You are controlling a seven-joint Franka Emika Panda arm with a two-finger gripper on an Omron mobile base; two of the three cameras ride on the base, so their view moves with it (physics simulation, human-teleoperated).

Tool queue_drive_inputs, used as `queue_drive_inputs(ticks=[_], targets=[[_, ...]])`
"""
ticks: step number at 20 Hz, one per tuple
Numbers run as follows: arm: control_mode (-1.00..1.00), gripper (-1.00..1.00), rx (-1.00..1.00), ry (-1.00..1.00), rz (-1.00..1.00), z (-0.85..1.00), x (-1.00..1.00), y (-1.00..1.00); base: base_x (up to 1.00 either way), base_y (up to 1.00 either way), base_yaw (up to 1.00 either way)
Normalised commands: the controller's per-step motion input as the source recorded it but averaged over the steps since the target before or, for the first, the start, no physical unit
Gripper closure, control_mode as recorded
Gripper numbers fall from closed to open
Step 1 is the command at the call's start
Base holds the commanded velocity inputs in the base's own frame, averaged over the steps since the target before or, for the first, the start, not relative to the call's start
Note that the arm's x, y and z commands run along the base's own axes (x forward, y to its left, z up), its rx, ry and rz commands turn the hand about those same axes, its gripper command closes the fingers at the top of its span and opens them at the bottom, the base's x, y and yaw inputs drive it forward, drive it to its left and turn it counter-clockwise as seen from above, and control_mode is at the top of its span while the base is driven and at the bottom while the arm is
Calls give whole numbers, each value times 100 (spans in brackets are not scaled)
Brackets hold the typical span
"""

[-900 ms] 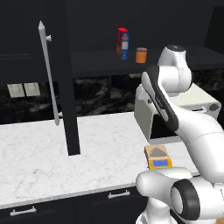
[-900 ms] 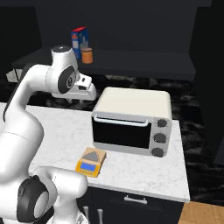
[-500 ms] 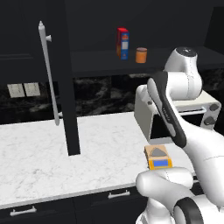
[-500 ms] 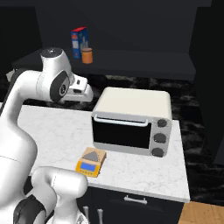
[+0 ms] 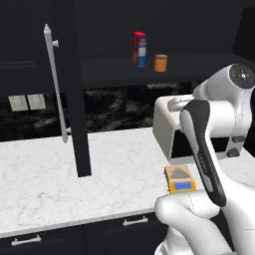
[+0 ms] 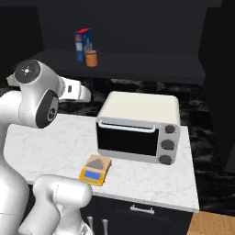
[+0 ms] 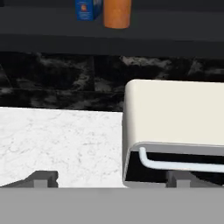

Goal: Pick the jam and place it on the digital scale for weighing, and close the cabinet.

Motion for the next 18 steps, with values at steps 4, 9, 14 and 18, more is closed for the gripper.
queue_drive_inputs(ticks=[4, 9, 14, 18], targets=[[-100, -100, 0, -17, 0, 98, -8, 0, 0, 0, 0], [-100, -100, -1, -17, 0, 81, 0, 0, 0, 0, 0], [-100, -100, 0, -19, 0, 23, 21, 0, 0, 0, 0], [-100, -100, 0, -4, 0, 9, 51, 0, 0, 0, 0]])
